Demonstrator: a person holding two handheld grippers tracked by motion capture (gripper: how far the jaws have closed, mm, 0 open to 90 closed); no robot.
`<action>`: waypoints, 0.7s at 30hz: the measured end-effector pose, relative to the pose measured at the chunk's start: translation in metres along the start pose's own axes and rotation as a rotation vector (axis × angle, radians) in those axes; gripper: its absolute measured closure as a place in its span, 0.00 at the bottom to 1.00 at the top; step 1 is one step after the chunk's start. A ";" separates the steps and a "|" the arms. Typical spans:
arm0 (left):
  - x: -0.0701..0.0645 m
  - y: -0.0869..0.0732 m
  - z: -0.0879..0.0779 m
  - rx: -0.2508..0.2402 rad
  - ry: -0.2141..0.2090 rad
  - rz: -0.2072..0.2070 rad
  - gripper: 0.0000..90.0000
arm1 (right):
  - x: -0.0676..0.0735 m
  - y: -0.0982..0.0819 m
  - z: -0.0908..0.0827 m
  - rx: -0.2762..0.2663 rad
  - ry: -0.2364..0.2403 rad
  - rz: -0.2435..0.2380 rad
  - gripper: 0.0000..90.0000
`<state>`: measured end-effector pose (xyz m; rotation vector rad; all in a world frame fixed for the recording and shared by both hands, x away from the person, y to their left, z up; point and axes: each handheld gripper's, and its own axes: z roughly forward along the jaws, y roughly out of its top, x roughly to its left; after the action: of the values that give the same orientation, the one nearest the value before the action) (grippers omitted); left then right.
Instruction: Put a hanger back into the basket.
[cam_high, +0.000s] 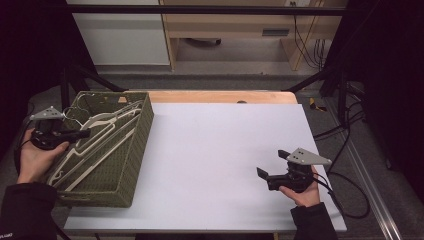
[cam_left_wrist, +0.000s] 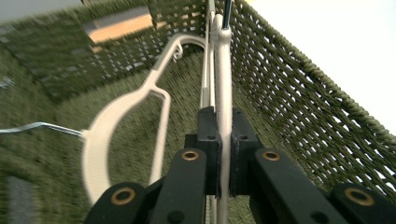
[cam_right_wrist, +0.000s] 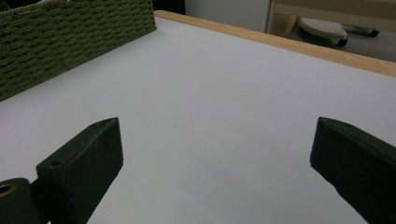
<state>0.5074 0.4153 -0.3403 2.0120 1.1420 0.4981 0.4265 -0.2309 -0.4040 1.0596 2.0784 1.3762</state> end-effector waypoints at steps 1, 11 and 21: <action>-0.001 -0.002 0.003 0.001 -0.002 -0.010 0.95 | 0.000 0.000 0.000 0.001 -0.001 0.000 0.04; 0.005 -0.021 0.018 0.016 -0.006 -0.147 0.92 | 0.001 0.000 0.000 0.004 0.006 0.002 0.04; 0.009 -0.025 0.018 0.055 0.175 -0.167 0.69 | 0.001 0.000 0.001 0.011 0.006 0.003 0.04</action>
<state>0.5096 0.4234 -0.3716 1.9274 1.4314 0.5708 0.4262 -0.2296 -0.4046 1.0647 2.0918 1.3722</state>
